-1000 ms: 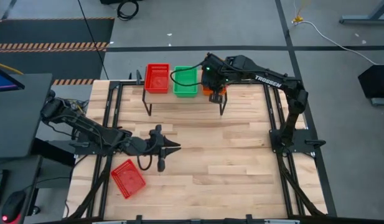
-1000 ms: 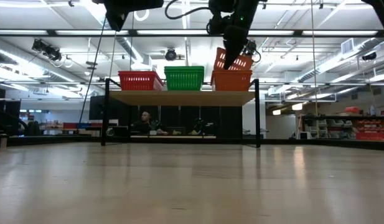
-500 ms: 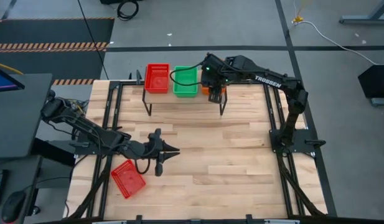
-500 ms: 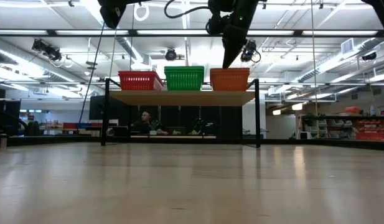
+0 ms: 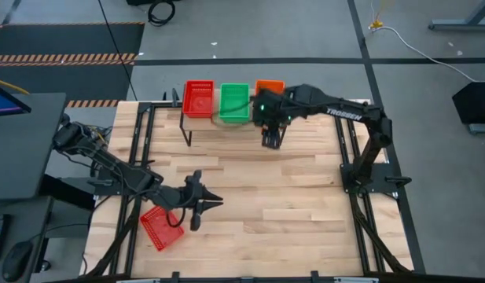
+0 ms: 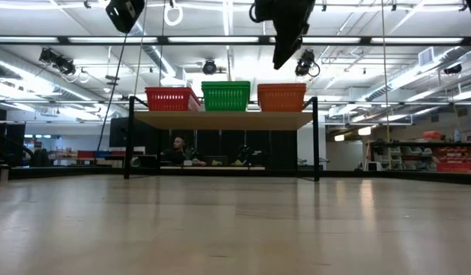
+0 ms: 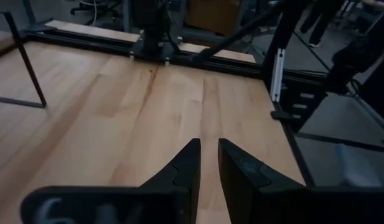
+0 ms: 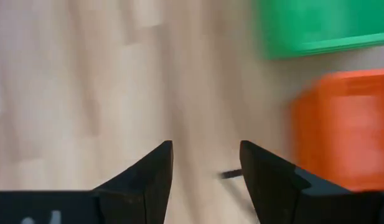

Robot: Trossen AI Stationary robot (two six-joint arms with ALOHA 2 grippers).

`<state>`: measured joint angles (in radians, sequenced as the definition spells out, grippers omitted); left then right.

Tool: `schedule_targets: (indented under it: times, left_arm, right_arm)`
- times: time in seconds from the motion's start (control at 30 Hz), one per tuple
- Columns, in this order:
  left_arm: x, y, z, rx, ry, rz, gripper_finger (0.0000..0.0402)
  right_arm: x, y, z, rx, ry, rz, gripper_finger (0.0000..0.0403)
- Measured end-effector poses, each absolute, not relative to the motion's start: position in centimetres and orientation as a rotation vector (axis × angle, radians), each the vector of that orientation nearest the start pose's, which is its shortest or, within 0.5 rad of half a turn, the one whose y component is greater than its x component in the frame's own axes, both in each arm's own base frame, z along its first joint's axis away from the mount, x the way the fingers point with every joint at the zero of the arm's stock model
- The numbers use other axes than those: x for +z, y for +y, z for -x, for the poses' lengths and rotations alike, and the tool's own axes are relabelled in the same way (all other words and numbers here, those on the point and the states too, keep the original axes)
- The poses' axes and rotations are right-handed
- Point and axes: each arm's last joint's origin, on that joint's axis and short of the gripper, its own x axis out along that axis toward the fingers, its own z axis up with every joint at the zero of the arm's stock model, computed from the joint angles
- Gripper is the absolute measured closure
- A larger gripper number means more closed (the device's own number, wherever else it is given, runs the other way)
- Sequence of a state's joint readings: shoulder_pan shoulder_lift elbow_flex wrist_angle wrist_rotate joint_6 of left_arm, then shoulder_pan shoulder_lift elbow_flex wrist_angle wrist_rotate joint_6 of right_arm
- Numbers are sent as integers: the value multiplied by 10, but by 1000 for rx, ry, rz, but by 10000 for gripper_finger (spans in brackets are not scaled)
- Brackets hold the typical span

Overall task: Stack baskets on shelf by color
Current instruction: Stack the red basket on top of the red basket on the shelf

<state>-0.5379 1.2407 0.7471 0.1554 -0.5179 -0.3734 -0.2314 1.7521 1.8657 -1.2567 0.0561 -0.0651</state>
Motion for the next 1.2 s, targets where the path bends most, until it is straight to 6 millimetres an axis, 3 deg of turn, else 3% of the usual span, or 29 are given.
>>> schedule_targets:
  times: [0.17,0.3,0.47,0.6,0.77,0.97,1.2]
  left_arm:
    - [254,-130,-231,-18,363,285,340]
    - [251,-140,-226,-99,413,365,342]
    - [252,-149,-219,-100,390,271,340]
    - [255,-153,-216,17,315,215,340]
    - [257,-155,-217,71,258,232,340]
    - [238,-166,-236,106,224,189,342]
    - [214,-175,-255,40,238,229,336]
  right_arm:
    - [331,-37,-340,-100,1260,-25,211]
    - [290,-3,-335,-75,1406,34,211]
    - [235,35,-316,-122,1553,1,211]
    - [204,75,-300,-131,1537,-26,211]
    - [192,126,-285,-108,1370,-101,211]
    - [200,185,-273,-68,1102,-209,211]
    - [206,226,-261,-39,906,-293,211]
